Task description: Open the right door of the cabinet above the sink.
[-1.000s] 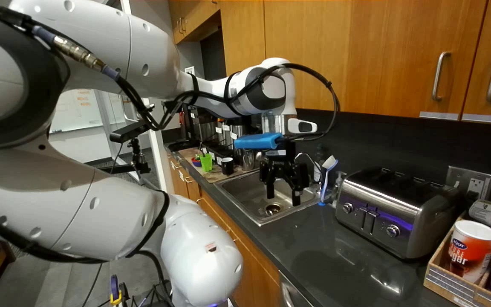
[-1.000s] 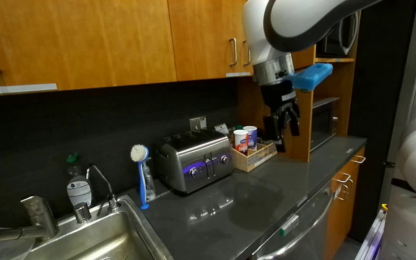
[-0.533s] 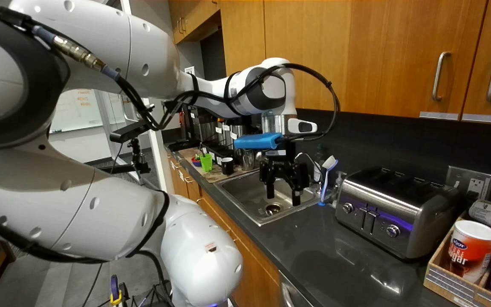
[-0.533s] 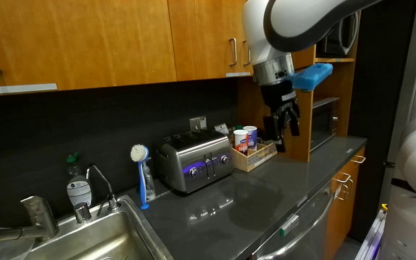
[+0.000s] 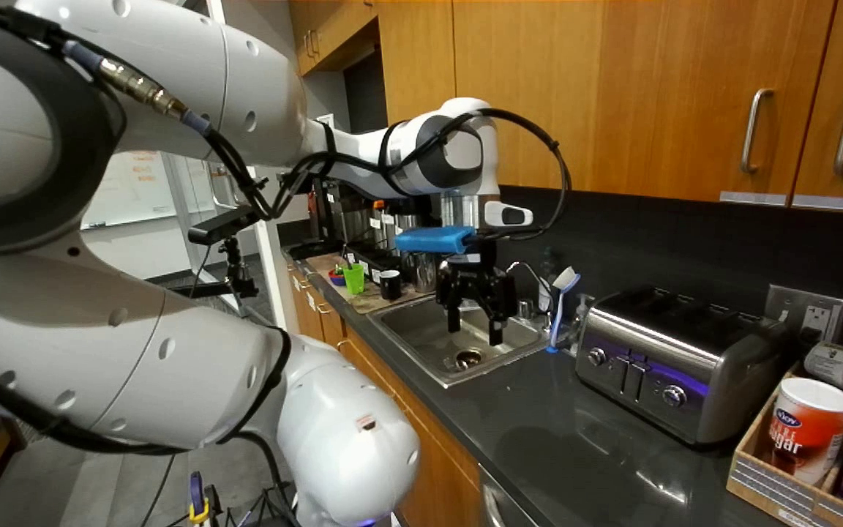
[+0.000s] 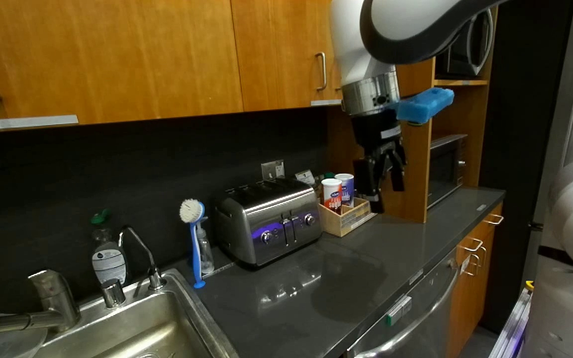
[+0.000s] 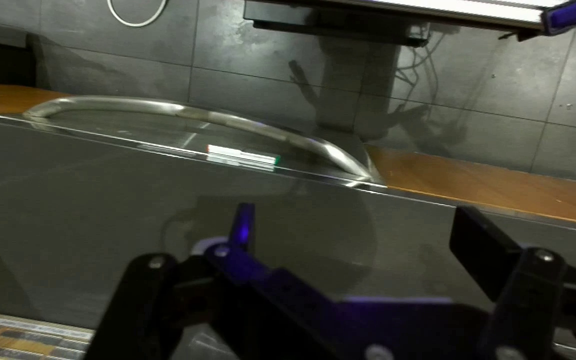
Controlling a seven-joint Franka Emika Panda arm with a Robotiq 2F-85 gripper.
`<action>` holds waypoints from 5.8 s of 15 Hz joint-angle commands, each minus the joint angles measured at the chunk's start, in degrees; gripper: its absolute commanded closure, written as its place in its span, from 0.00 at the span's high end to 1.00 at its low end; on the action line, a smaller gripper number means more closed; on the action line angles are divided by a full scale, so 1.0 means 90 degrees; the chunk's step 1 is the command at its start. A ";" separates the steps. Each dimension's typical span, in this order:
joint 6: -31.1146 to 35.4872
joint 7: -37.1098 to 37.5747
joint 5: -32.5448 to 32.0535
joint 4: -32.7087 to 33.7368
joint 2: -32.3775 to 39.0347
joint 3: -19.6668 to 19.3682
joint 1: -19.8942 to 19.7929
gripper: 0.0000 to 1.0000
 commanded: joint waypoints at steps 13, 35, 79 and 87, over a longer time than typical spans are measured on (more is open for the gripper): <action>0.4039 0.2648 0.1478 0.1759 0.2365 0.2644 0.1020 1.00; 0.5814 0.4620 -0.1944 0.3749 0.3940 0.4490 -0.1024 1.00; 0.6933 0.6785 -0.2438 0.7653 0.1367 1.0872 -0.9404 1.00; 0.6828 0.5432 -0.0212 0.7313 0.0926 0.9861 -0.8629 1.00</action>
